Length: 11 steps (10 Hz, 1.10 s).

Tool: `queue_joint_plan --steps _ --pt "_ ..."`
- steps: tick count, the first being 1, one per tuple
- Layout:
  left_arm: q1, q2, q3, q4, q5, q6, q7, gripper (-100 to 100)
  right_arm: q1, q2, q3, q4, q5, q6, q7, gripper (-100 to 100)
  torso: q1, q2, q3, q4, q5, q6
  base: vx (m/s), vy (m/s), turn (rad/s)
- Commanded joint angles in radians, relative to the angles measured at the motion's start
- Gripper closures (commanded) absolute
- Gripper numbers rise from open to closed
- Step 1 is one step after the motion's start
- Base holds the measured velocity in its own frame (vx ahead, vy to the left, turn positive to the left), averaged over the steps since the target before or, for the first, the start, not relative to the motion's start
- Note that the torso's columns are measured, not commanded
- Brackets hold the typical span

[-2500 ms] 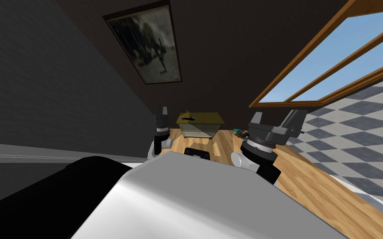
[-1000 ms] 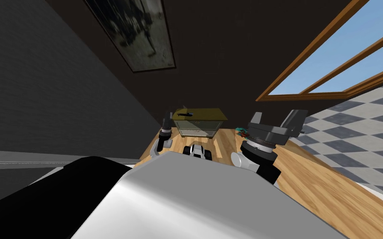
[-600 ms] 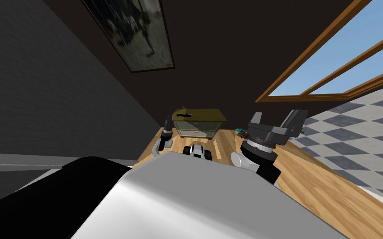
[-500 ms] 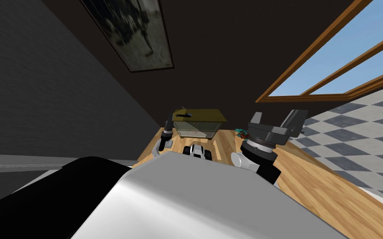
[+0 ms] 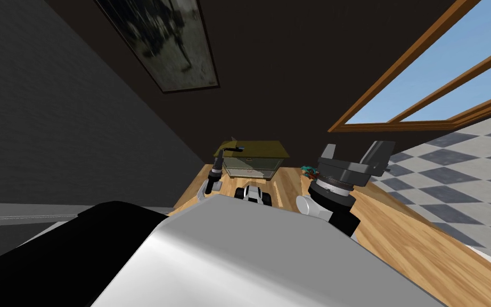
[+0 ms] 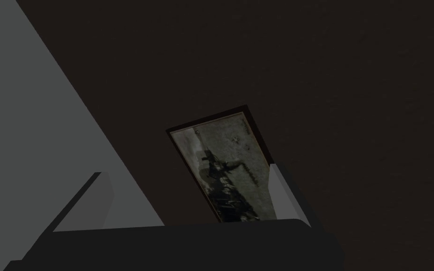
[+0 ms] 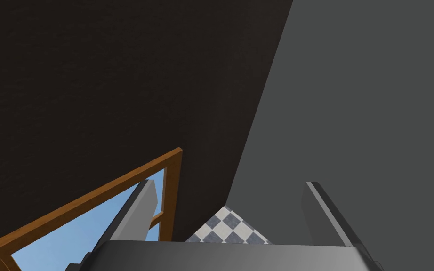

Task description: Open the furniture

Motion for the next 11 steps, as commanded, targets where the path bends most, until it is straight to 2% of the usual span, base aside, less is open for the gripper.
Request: queue_joint_plan --steps 1,11 --pt "-0.005 0.002 0.003 0.058 0.001 -0.026 -0.002 -100 0.000 0.000 0.000 0.000 0.000 0.000 0.000 0 -0.001 0.000 0.000 0.000 0.000 0.000 0.038 -0.040 0.009" --pt "-0.057 0.005 0.020 0.351 0.001 -0.161 -0.019 -100 0.000 0.000 0.000 0.000 0.000 0.000 0.000 0 0.002 0.001 0.001 0.000 0.001 0.000 0.059 -0.054 0.008"
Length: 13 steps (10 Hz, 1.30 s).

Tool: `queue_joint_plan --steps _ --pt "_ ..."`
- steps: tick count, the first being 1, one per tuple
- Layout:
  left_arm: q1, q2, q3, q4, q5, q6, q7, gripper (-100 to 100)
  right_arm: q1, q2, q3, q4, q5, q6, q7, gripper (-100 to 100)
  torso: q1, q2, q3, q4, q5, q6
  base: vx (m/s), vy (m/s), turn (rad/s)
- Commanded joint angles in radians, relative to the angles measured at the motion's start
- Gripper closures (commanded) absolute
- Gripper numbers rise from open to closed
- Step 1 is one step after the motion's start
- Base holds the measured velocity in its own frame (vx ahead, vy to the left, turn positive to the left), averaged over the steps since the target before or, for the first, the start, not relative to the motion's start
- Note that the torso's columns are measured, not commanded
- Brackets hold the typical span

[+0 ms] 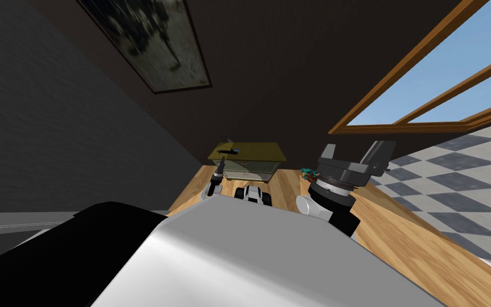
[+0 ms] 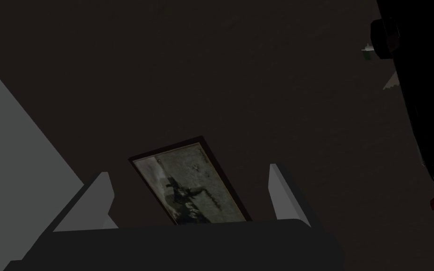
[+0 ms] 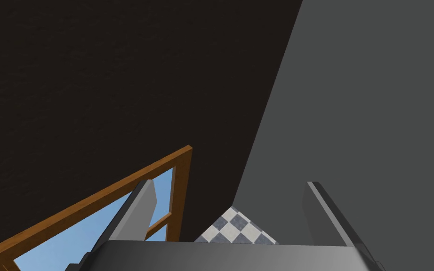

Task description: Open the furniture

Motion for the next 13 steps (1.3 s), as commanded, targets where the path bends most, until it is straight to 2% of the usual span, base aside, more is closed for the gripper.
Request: queue_joint_plan --steps 1,6,13 --pt "-0.010 0.000 0.004 0.081 0.000 -0.029 -0.003 -100 0.000 0.000 0.000 0.000 0.000 0.000 0.000 0 -0.001 -0.001 0.000 0.000 0.000 0.000 0.048 -0.042 0.004" --pt "-0.037 -0.002 0.012 0.227 0.001 -0.096 -0.011 -100 0.000 0.000 0.000 0.000 0.000 0.000 0.000 0 -0.002 -0.001 -0.001 0.000 -0.001 0.000 0.048 -0.048 0.008" --pt "-0.062 -0.010 0.019 0.402 0.001 -0.159 -0.019 -100 0.000 0.000 0.000 0.000 0.000 0.000 0.000 0 -0.002 -0.001 -0.001 0.000 -0.001 0.000 0.052 -0.050 0.007"
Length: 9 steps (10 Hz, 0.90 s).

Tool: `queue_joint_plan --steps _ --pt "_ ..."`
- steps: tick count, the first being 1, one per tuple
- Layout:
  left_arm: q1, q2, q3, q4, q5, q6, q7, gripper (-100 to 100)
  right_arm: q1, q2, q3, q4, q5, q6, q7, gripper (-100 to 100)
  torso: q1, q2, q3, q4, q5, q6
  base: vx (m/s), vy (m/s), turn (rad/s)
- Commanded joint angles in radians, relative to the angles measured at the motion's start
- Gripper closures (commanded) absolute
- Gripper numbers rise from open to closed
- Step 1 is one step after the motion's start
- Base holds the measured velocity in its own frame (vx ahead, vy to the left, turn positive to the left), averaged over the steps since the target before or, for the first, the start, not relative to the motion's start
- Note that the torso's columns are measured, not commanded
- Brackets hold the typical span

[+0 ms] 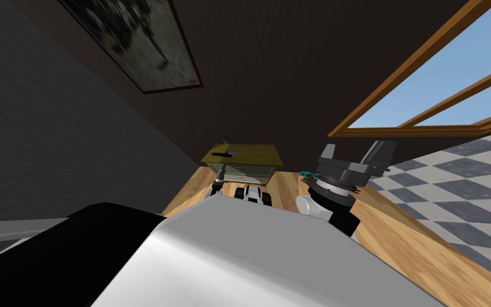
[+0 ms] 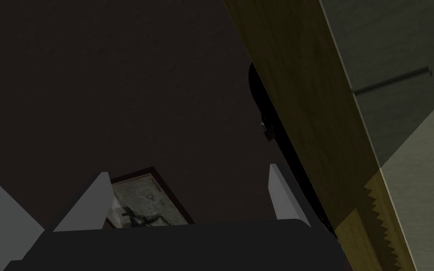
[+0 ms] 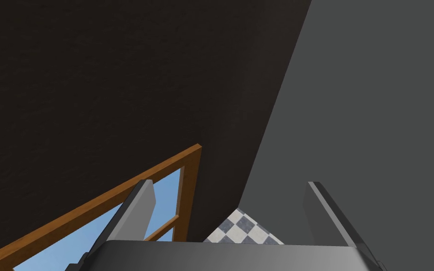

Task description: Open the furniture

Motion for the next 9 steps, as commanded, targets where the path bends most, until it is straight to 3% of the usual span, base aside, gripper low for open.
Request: queue_joint_plan --steps 1,9 --pt "-0.015 -0.006 0.004 0.084 0.001 -0.039 -0.004 -100 0.000 0.000 0.000 0.000 0.000 0.000 0.000 0 0.001 0.000 0.000 0.000 0.000 0.000 0.049 -0.041 0.009" --pt "-0.044 -0.036 0.013 0.277 0.002 -0.108 -0.013 -100 0.000 0.000 0.000 0.000 0.000 0.000 0.000 0 0.001 0.001 0.001 0.000 0.000 0.000 0.045 -0.044 0.007"
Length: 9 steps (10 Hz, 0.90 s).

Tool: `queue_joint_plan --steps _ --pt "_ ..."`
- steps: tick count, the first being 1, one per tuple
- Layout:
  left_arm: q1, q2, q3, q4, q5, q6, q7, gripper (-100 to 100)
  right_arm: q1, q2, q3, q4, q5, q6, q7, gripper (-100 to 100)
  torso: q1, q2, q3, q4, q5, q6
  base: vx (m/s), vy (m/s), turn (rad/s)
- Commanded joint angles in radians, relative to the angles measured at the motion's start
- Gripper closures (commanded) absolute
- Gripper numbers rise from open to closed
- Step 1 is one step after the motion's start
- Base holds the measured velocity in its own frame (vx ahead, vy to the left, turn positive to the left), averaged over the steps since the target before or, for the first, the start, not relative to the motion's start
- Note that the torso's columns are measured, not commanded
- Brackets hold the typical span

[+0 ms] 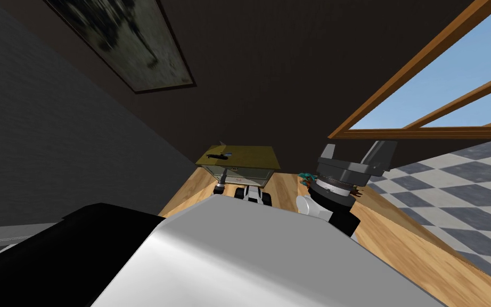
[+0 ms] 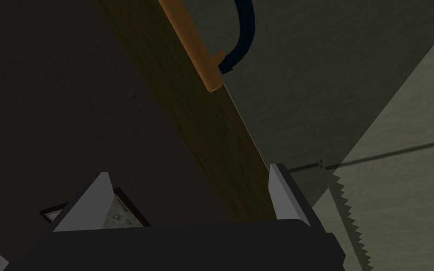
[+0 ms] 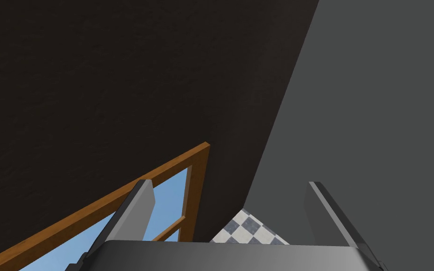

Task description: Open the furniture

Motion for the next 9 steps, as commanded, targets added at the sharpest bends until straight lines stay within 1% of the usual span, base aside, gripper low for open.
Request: queue_joint_plan --steps 1,3,4,7,9 --pt "-0.015 -0.015 0.004 0.073 0.001 -0.029 -0.003 -100 0.000 0.000 0.000 0.000 0.000 0.000 0.000 0 0.000 0.000 0.000 0.000 0.000 0.000 0.033 -0.031 0.005" --pt "-0.025 -0.042 0.007 0.136 0.001 -0.054 -0.006 -100 0.000 0.000 0.000 0.000 0.000 0.000 0.000 0 -0.002 -0.002 -0.001 -0.001 0.000 0.000 0.057 -0.052 0.010" --pt "-0.025 -0.042 0.007 0.137 0.001 -0.054 -0.006 -100 0.000 0.000 0.000 0.000 0.000 0.000 0.000 0 -0.002 -0.002 -0.002 -0.001 -0.001 0.000 0.038 -0.040 0.004" --pt "-0.036 -0.095 0.010 0.206 0.001 -0.081 -0.009 -100 0.000 0.000 0.000 0.000 0.000 0.000 0.000 0 0.000 0.000 0.000 0.000 0.000 0.000 0.034 -0.037 0.005" --pt "-0.040 -0.129 0.011 0.229 0.001 -0.091 -0.011 -100 0.000 0.000 0.000 0.000 0.000 0.000 0.000 0 -0.001 -0.001 -0.001 0.000 0.000 0.000 0.030 -0.029 0.003"
